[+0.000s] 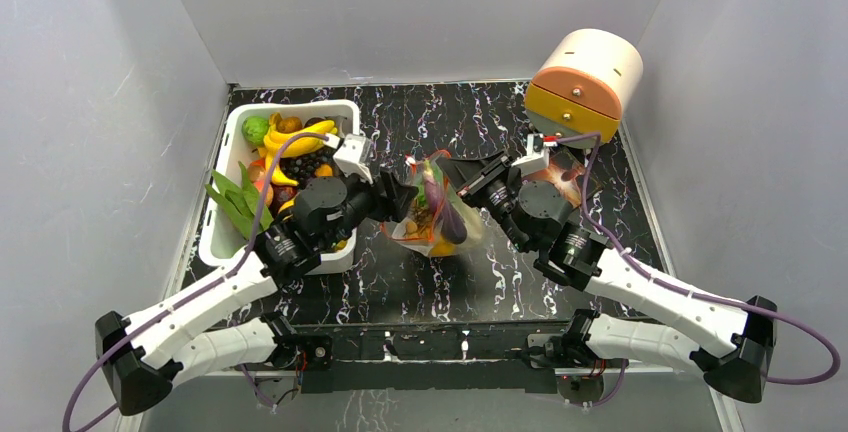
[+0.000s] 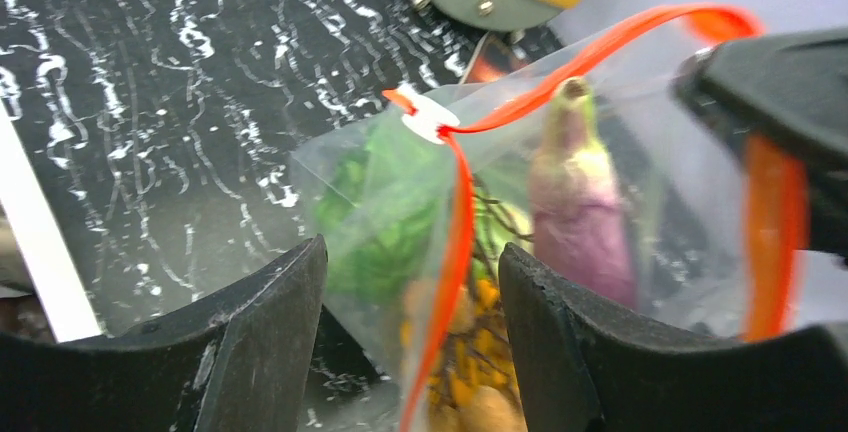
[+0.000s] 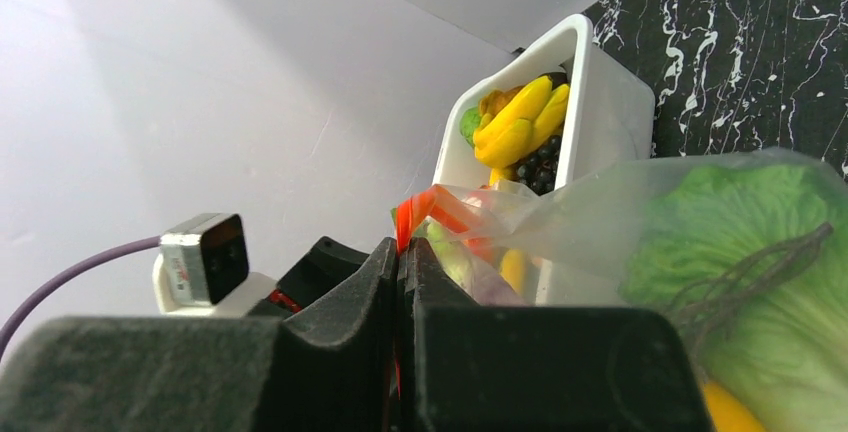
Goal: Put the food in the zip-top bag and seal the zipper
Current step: Place the fake vegetable in the zipper food storage bag.
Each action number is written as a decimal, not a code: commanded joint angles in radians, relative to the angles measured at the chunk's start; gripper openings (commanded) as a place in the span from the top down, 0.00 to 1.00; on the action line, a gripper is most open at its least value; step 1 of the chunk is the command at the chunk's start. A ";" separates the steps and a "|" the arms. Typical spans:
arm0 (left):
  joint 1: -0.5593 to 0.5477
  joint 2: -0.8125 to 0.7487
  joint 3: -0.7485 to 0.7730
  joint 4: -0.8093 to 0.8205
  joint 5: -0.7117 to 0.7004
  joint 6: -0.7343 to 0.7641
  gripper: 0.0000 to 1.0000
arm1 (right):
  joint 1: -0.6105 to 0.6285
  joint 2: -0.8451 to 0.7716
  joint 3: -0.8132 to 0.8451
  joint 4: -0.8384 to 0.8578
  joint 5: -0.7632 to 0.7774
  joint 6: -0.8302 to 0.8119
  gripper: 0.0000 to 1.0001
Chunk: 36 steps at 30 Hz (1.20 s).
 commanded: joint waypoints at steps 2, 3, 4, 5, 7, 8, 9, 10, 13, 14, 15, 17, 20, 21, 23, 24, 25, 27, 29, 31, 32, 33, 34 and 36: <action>-0.004 0.086 0.025 -0.092 -0.005 0.179 0.38 | 0.003 -0.014 0.006 0.092 -0.016 0.004 1.00; -0.003 0.101 0.031 -0.089 0.011 0.185 0.39 | 0.003 -0.011 0.008 0.091 -0.023 0.004 1.00; -0.003 0.110 0.033 -0.078 0.019 0.187 0.41 | 0.003 -0.009 0.008 0.087 -0.028 0.006 1.00; -0.004 0.112 0.033 -0.070 0.020 0.189 0.44 | 0.003 -0.010 0.005 0.082 -0.029 0.008 1.00; -0.003 0.103 0.041 -0.071 0.014 0.188 0.58 | 0.004 -0.012 -0.007 0.079 -0.031 0.005 1.00; -0.004 0.094 0.049 -0.068 0.015 0.184 0.72 | 0.004 -0.014 -0.015 0.074 -0.032 -0.015 1.00; -0.004 0.081 0.058 -0.068 0.016 0.173 0.86 | 0.003 -0.013 -0.026 0.061 -0.032 -0.040 1.00; -0.004 0.067 0.068 -0.067 0.015 0.156 0.95 | 0.004 -0.010 -0.036 0.044 -0.034 -0.067 1.00; -0.004 0.054 0.105 -0.067 0.049 0.119 0.99 | 0.004 0.008 -0.042 -0.077 -0.018 -0.152 1.00; -0.004 0.060 0.123 -0.078 0.063 0.107 1.00 | 0.004 0.003 -0.042 -0.126 0.004 -0.158 1.00; -0.003 0.070 0.148 -0.092 0.078 0.093 1.00 | 0.004 -0.010 -0.053 -0.155 0.028 -0.167 1.00; -0.004 0.096 0.185 -0.123 0.099 0.057 1.00 | 0.004 -0.062 -0.078 -0.166 0.078 -0.180 1.00; -0.005 0.128 0.204 -0.121 0.141 0.029 1.00 | 0.004 -0.110 -0.050 -0.195 0.103 -0.210 1.00; -0.003 0.139 0.205 -0.116 0.147 0.022 0.97 | 0.004 -0.116 -0.028 -0.211 0.100 -0.214 1.00; -0.004 0.161 0.220 -0.129 0.164 0.019 0.97 | 0.003 -0.115 0.029 -0.260 0.097 -0.229 1.00; -0.003 0.171 0.229 -0.137 0.177 0.019 0.95 | 0.003 -0.110 0.058 -0.287 0.096 -0.242 1.00; -0.004 0.180 0.235 -0.143 0.185 0.020 0.93 | 0.004 -0.102 0.079 -0.306 0.092 -0.245 1.00; -0.003 0.197 0.238 -0.156 0.182 0.022 0.85 | 0.004 -0.086 0.110 -0.337 0.092 -0.247 1.00; -0.004 0.207 0.235 -0.169 0.169 0.026 0.79 | 0.003 -0.075 0.118 -0.346 0.089 -0.247 1.00; -0.004 0.212 0.218 -0.164 0.165 0.028 0.87 | 0.004 -0.067 0.112 -0.346 0.092 -0.245 1.00; -0.004 0.213 0.210 -0.157 0.168 0.027 0.97 | 0.003 -0.063 0.105 -0.346 0.097 -0.243 1.00; -0.004 0.212 0.204 -0.150 0.176 0.026 1.00 | 0.003 -0.058 0.100 -0.347 0.101 -0.240 1.00; -0.003 0.214 0.202 -0.148 0.182 0.022 1.00 | 0.003 -0.056 0.094 -0.347 0.103 -0.240 1.00; -0.003 0.219 0.213 -0.163 0.187 0.014 0.98 | 0.004 -0.052 0.086 -0.347 0.108 -0.240 1.00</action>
